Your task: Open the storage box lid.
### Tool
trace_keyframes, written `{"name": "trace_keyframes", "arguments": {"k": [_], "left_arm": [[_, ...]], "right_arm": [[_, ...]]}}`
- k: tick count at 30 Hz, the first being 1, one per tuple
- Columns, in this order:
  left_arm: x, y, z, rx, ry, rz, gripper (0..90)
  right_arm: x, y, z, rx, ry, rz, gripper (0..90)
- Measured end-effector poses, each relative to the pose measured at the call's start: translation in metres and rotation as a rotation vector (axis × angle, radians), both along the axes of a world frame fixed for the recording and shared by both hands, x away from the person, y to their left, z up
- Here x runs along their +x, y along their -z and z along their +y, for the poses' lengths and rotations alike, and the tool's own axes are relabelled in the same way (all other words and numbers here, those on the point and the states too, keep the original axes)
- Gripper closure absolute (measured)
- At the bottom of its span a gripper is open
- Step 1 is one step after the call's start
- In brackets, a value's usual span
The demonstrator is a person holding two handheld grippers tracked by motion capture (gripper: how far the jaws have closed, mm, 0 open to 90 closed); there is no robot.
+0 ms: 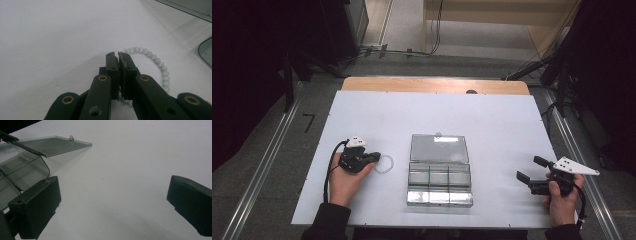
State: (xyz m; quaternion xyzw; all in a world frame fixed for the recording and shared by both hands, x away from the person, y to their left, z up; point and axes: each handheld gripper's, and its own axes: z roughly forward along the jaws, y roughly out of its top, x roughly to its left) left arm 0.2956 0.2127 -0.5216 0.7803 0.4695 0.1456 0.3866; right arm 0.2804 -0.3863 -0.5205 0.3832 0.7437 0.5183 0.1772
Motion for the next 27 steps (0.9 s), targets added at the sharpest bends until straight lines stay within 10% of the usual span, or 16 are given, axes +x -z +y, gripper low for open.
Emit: {"name": "trace_keyframes", "arguments": {"k": [27], "left_arm": [[-0.015, -0.038, -0.006, -0.132, 0.071, -0.101, 87.6]], "right_arm": [[0.0, 0.0, 0.0, 0.0, -0.003, -0.001, 0.0]]}}
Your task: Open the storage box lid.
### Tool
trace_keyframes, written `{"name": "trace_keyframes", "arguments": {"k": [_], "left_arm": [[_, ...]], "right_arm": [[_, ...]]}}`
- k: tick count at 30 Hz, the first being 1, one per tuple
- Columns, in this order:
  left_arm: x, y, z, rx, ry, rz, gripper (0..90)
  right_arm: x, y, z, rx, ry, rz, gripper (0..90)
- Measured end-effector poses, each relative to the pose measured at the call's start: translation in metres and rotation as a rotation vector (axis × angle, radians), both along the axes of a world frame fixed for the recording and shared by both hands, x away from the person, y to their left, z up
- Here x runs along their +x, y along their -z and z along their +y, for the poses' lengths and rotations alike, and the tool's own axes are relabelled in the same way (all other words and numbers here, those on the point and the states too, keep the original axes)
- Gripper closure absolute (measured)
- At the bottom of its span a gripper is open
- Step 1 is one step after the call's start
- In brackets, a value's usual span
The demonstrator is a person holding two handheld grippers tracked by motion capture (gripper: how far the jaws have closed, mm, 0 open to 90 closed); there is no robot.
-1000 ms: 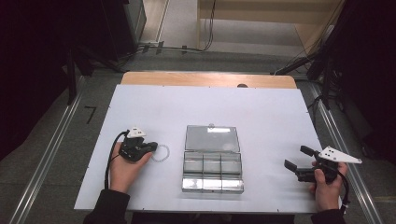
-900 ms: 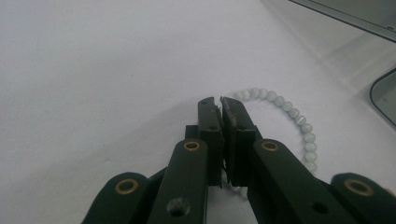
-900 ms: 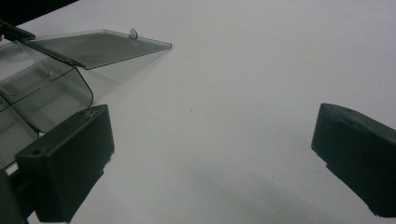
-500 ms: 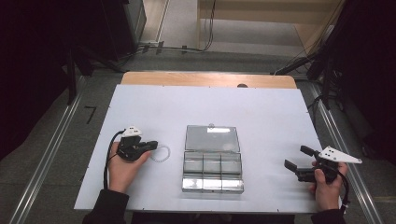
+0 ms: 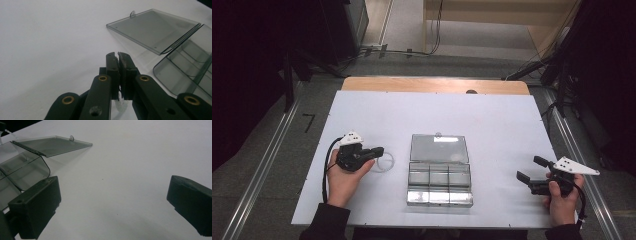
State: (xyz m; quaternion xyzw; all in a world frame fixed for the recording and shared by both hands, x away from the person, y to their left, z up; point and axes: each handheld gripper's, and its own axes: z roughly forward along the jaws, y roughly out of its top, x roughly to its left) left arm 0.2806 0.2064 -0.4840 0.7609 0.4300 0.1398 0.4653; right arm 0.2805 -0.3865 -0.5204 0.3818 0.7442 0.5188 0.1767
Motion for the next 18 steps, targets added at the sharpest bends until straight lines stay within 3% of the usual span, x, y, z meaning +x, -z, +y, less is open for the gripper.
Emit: {"name": "trace_keyframes", "arguments": {"k": [18], "left_arm": [[-0.008, -0.019, -0.007, -0.028, 0.034, -0.054, 87.6]], "right_arm": [[0.0, 0.0, 0.0, -0.002, 0.001, -0.002, 0.0]]}}
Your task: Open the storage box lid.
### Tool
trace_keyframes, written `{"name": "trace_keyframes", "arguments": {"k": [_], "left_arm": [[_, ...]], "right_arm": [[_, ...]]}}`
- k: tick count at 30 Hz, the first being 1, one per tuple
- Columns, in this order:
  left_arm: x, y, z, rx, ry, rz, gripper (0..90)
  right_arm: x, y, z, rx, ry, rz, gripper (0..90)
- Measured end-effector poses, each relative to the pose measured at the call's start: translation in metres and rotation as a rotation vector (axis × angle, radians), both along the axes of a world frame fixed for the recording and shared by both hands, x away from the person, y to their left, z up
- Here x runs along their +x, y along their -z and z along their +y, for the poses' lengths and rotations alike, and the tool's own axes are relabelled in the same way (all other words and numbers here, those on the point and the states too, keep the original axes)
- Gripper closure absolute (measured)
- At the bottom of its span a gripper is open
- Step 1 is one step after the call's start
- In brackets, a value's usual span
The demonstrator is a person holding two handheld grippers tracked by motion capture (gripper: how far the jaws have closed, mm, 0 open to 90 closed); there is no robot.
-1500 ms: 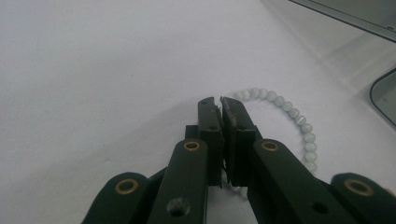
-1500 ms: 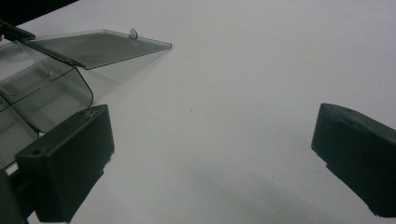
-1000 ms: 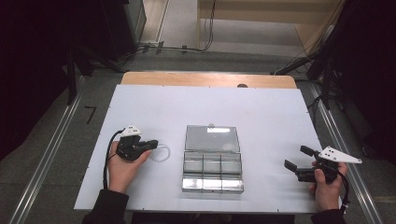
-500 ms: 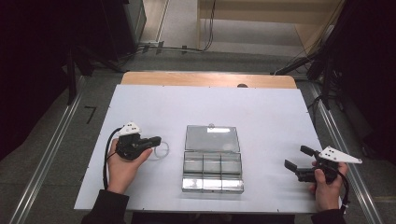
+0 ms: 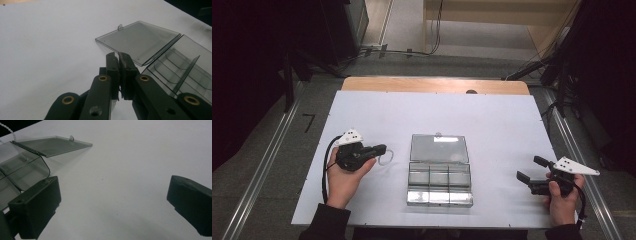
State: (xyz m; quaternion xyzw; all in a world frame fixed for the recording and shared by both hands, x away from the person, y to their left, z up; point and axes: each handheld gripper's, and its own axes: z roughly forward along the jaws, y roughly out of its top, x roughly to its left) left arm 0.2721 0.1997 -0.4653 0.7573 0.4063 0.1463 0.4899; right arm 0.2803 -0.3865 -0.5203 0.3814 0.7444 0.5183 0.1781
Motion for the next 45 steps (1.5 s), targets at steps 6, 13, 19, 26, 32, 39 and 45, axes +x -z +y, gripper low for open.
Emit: {"name": "trace_keyframes", "arguments": {"k": [6, 13, 19, 26, 32, 39, 45], "left_arm": [[-0.003, -0.005, -0.002, -0.005, 0.005, -0.017, 87.6], [-0.006, -0.011, -0.004, -0.014, 0.015, -0.034, 87.6], [-0.009, -0.017, -0.007, -0.012, 0.026, -0.047, 87.6], [-0.01, -0.018, -0.009, -0.011, 0.029, -0.053, 87.6], [-0.012, -0.021, -0.013, -0.008, 0.04, -0.063, 87.6], [-0.014, -0.024, -0.017, -0.002, 0.052, -0.071, 87.6], [-0.016, -0.026, -0.021, -0.005, 0.066, -0.078, 87.6]], "right_arm": [[0.0, 0.0, 0.0, -0.002, -0.001, -0.002, 0.0], [0.0, 0.0, 0.0, 0.0, -0.002, -0.002, 0.0], [0.0, 0.0, 0.0, 0.002, 0.0, 0.0, 0.0], [0.0, 0.0, 0.0, 0.002, 0.0, 0.001, 0.0], [0.0, 0.0, 0.0, 0.002, 0.0, 0.0, 0.0], [0.0, 0.0, 0.0, 0.002, 0.0, 0.0, 0.0], [0.001, 0.0, 0.0, 0.002, 0.0, 0.0, 0.0]]}}
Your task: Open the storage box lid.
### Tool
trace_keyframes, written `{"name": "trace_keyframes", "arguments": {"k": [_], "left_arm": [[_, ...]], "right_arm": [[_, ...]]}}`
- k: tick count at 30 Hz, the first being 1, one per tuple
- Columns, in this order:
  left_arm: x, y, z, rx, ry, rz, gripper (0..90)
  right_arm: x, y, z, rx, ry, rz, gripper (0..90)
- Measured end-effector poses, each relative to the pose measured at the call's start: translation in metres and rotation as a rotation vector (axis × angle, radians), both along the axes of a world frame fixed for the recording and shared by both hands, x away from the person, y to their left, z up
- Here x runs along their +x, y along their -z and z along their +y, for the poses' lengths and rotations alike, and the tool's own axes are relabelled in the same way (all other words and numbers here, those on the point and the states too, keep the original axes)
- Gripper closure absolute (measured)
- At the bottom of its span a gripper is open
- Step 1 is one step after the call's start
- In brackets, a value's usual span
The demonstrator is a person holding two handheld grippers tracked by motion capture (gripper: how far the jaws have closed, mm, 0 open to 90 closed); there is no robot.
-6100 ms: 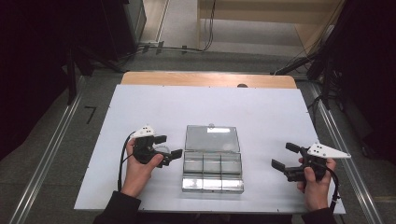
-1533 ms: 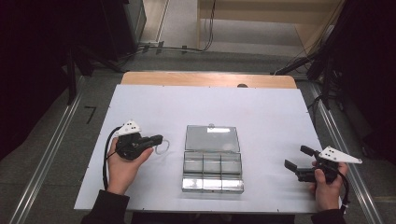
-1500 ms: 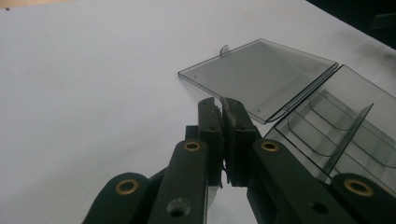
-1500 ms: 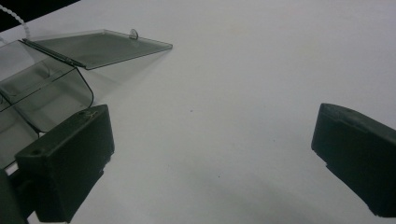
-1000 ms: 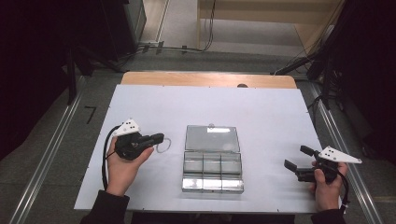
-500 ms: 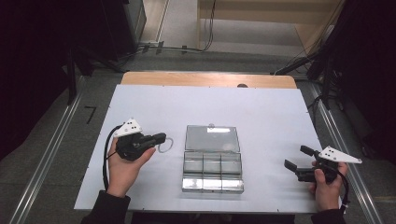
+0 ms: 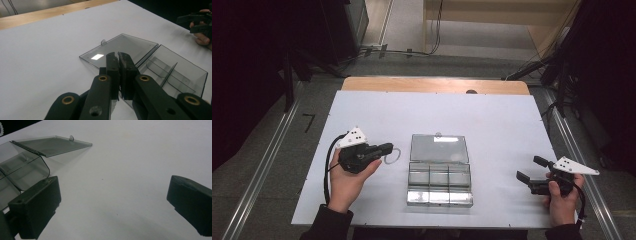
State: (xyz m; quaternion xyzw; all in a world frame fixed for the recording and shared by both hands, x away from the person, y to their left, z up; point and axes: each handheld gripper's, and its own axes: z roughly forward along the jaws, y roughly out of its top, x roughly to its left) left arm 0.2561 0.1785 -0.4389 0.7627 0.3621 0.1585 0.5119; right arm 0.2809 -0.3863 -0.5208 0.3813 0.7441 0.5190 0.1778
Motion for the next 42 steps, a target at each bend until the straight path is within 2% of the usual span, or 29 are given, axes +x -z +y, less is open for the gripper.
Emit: {"name": "trace_keyframes", "arguments": {"k": [42], "left_arm": [[-0.008, -0.005, -0.028, -0.009, 0.095, -0.014, 87.6]], "right_arm": [[0.0, 0.0, 0.0, -0.002, -0.003, -0.001, 0.0]]}}
